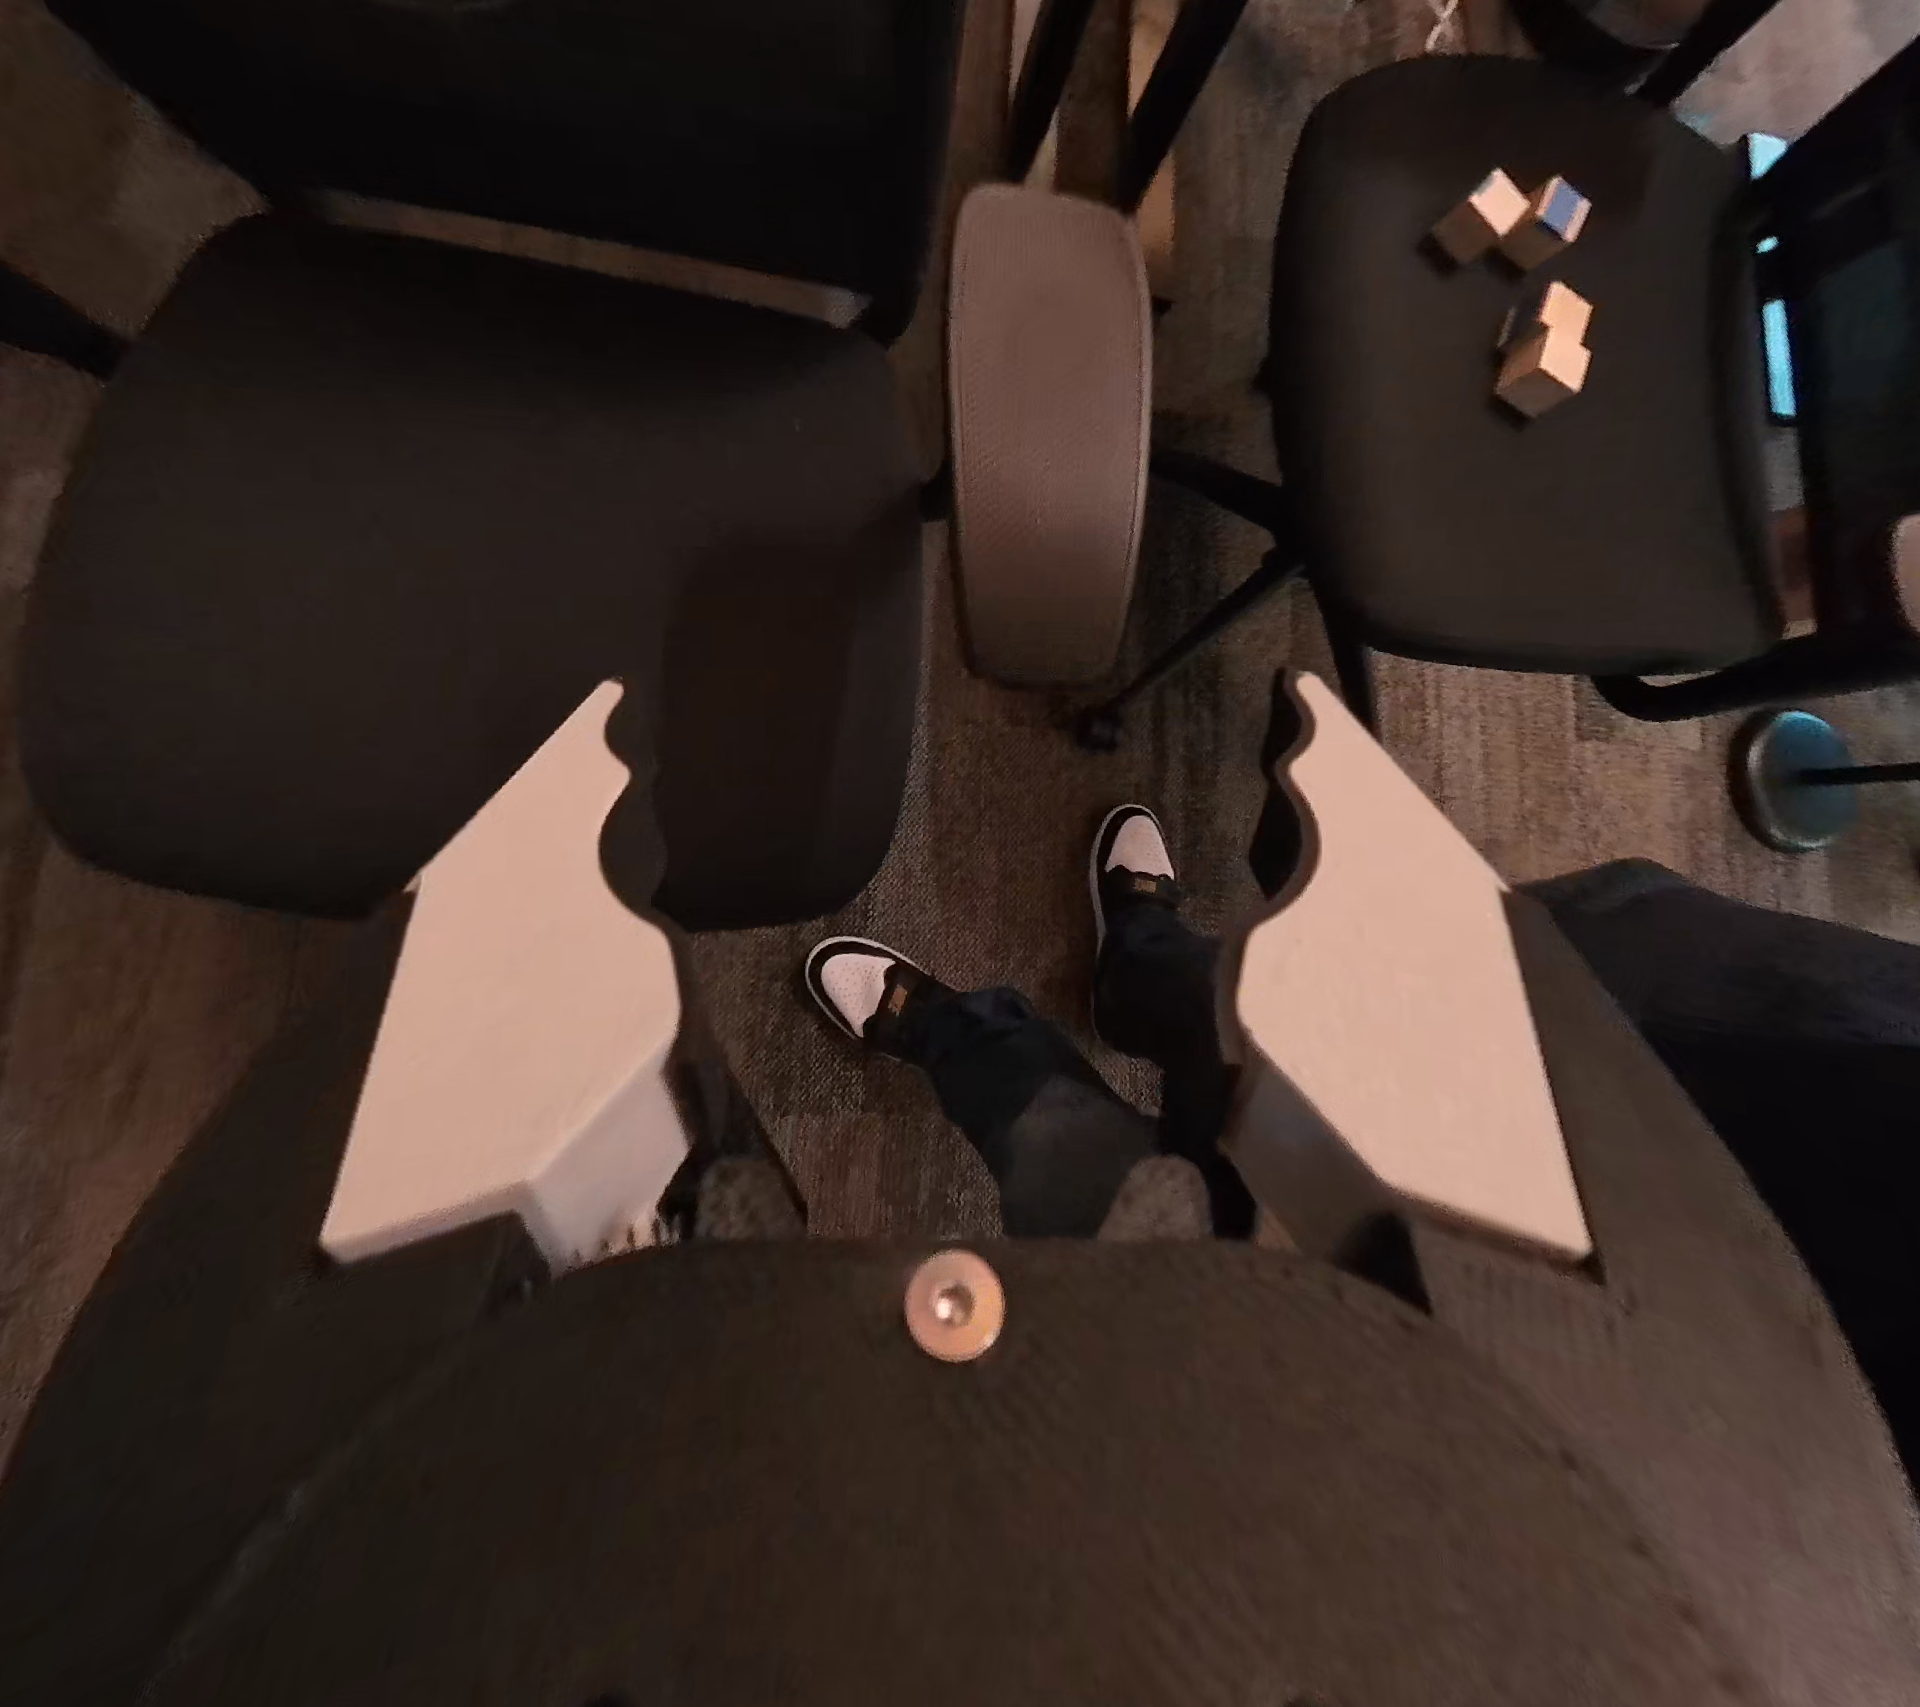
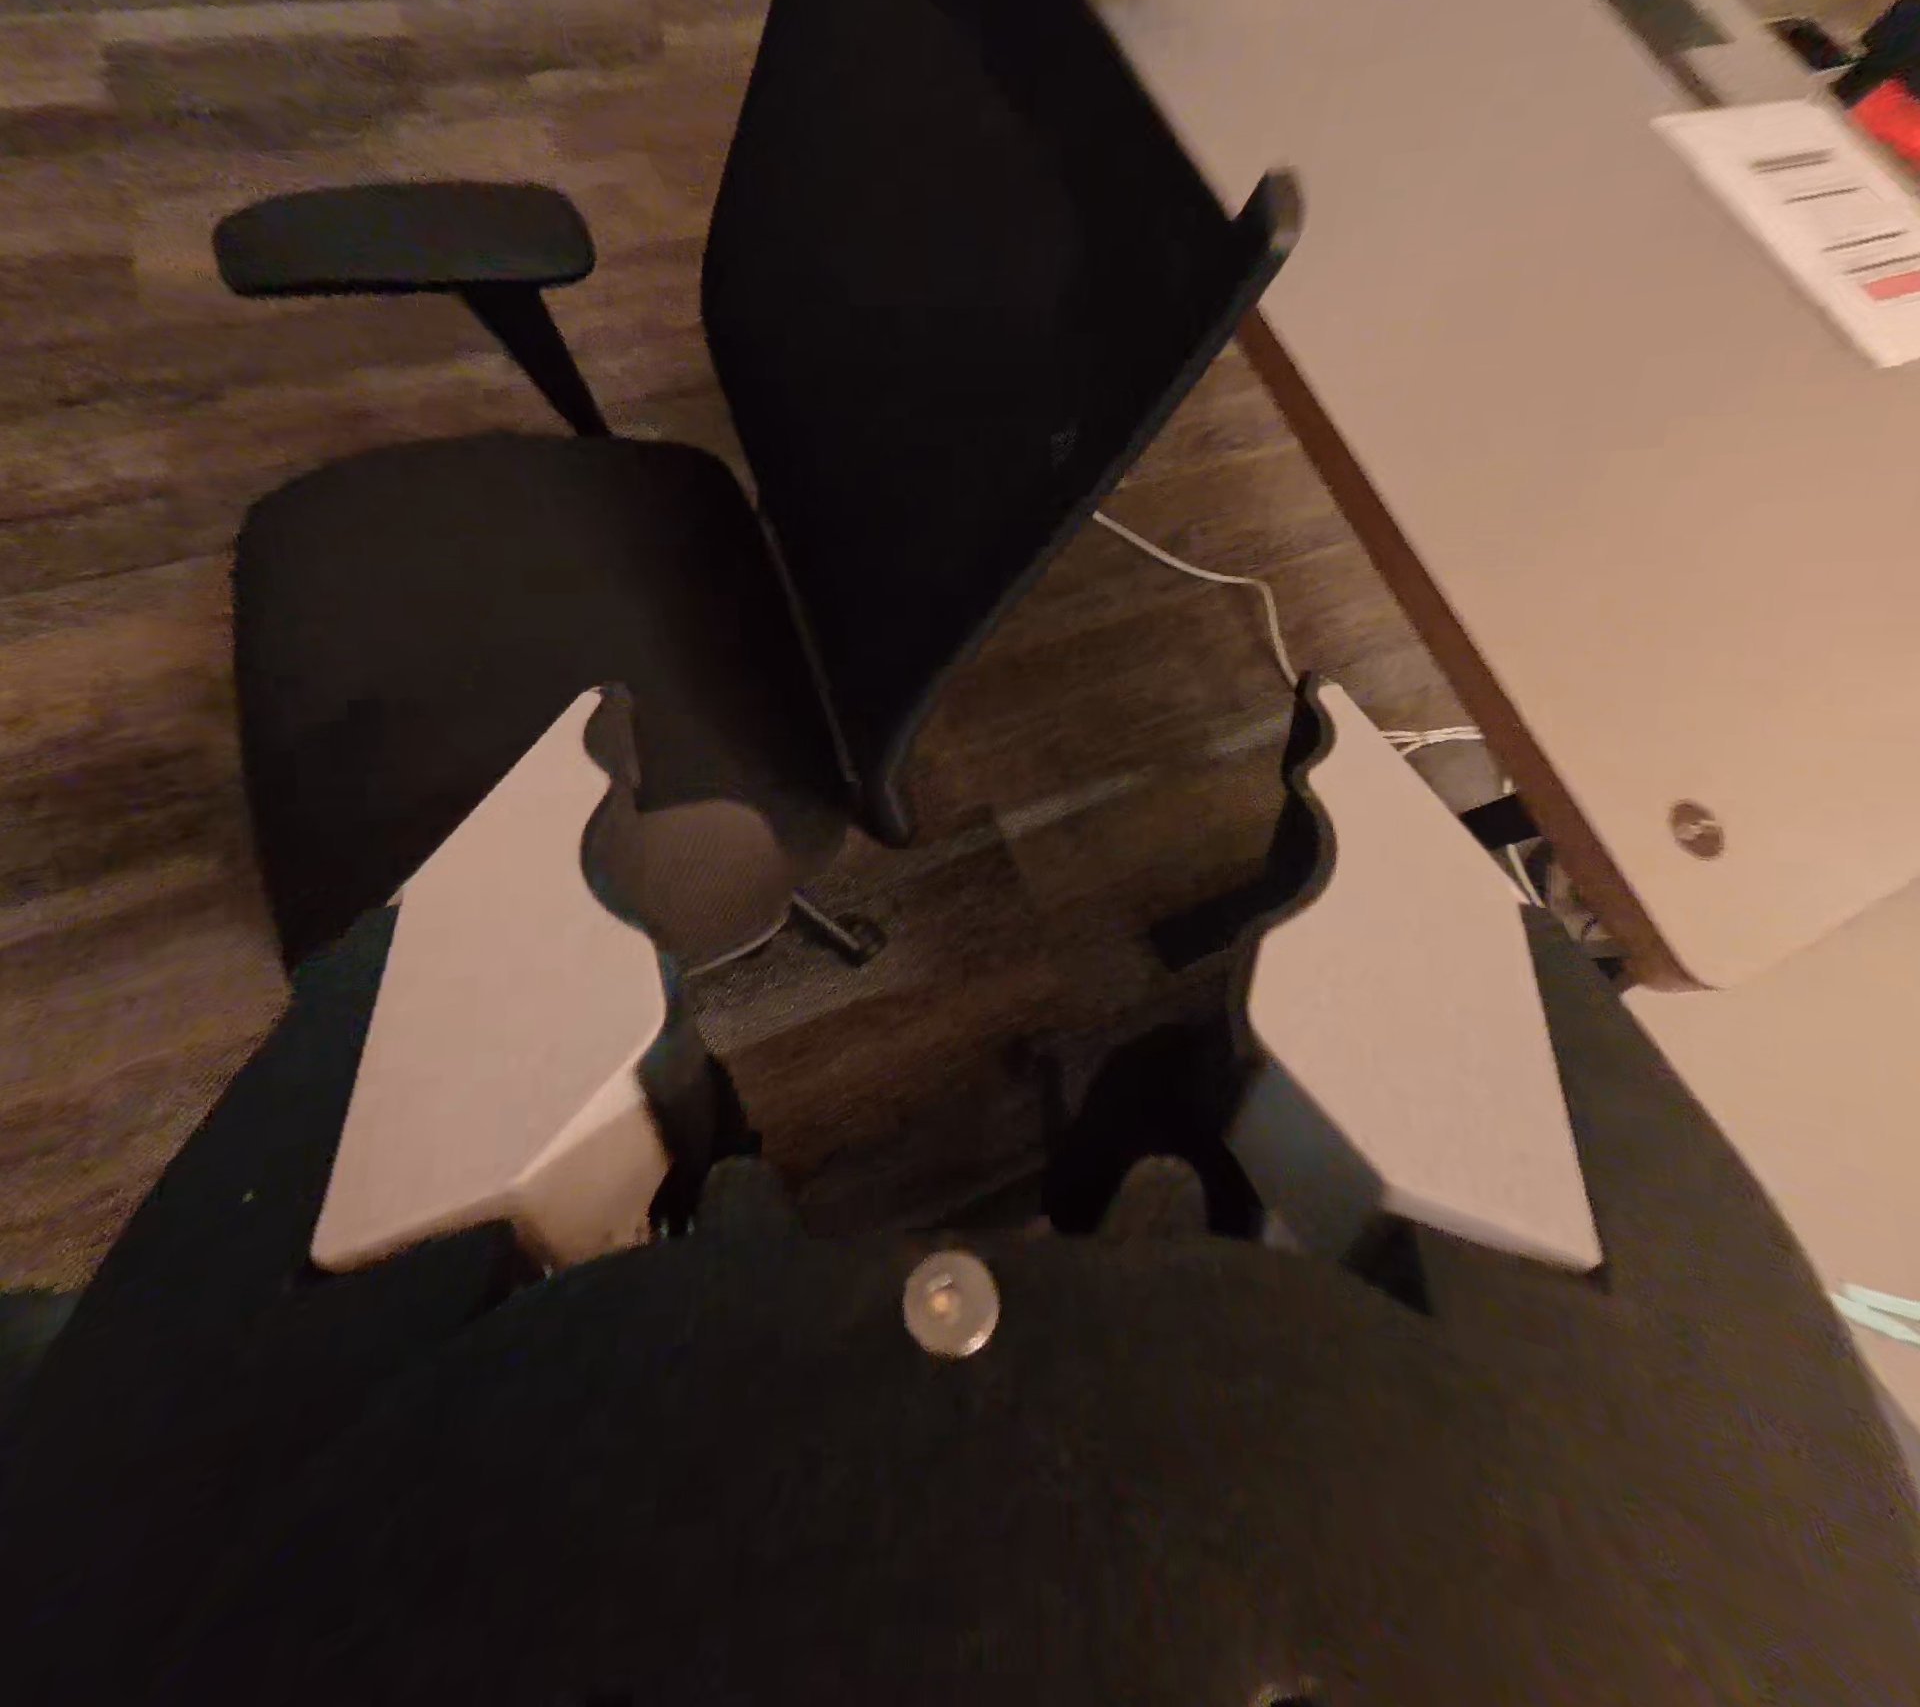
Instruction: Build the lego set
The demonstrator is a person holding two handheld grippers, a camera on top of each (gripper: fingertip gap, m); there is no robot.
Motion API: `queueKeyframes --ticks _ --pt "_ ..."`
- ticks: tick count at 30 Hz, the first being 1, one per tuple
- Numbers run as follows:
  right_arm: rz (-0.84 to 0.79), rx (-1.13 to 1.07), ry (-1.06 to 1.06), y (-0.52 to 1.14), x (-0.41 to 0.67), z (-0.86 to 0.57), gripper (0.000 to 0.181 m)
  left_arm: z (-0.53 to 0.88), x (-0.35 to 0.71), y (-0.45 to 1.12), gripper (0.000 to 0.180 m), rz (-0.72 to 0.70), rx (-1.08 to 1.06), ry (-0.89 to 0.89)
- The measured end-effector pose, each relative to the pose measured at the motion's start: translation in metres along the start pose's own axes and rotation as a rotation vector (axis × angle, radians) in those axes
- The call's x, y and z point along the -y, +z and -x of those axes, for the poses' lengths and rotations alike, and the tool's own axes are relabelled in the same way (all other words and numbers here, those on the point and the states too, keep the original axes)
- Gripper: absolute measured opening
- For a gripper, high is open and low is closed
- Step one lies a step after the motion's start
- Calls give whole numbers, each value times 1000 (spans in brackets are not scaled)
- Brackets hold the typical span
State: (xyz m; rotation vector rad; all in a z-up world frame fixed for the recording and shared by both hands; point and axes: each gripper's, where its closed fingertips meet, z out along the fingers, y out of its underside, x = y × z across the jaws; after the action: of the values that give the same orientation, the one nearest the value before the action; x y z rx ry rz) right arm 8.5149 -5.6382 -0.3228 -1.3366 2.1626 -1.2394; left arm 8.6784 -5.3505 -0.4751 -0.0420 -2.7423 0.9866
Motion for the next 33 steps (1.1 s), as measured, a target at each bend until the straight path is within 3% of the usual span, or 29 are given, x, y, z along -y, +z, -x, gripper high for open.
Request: queueKeyframes --ticks 11,20,25,31,33 --pt "34 -118 128 -44 -24 -31 121 -18 83 25 114 -70 -129 170" --pt "219 -284 368 -214 -189 60 120 -104 193 128 124 -93 -367 285" --pt "252 -425 633 -320 -282 116 116 -151 205 173 124 -76 -405 270" --pt "256 -477 694 -399 -362 128 121 -167 195 192 126 -46 -231 327" --pt "204 -500 702 -433 -379 121 120 -171 185 192 136 -10 -179 370"
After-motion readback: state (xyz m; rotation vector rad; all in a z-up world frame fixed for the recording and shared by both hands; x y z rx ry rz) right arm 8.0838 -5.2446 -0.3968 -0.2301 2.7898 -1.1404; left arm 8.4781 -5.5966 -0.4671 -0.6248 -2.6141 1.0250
